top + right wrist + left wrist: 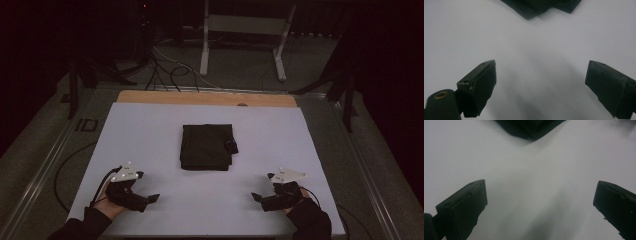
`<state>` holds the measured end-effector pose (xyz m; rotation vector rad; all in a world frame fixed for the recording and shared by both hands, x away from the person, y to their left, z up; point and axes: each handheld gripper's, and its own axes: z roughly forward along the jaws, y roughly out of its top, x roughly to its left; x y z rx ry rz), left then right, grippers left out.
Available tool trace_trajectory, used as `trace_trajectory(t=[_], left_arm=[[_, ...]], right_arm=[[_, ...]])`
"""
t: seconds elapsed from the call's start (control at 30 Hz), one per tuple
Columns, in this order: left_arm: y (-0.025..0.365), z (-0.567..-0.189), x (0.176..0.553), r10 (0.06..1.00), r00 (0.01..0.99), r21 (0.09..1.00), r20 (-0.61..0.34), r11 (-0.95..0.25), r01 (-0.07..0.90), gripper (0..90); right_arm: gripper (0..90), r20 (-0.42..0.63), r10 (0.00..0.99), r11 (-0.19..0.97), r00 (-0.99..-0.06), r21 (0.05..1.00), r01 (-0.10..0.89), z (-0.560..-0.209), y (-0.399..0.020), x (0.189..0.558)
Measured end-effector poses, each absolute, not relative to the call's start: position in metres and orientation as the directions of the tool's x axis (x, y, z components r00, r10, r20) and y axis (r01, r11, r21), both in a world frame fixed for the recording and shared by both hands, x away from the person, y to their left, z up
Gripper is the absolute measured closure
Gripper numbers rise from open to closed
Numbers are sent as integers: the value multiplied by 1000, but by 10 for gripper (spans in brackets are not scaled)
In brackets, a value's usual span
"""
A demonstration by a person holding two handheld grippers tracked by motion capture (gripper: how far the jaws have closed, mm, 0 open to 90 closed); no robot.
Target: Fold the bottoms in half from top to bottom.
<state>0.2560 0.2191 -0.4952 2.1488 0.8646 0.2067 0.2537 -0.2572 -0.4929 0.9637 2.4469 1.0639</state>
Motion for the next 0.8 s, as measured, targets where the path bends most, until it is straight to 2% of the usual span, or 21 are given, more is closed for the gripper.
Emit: trace_trajectory(t=[0.8], left_arm=[[214, -491, 254, 622, 771, 742, -137, -451, 496, 0]], right_arm=[[100, -26, 658, 509, -753, 752, 418, -494, -250, 258]])
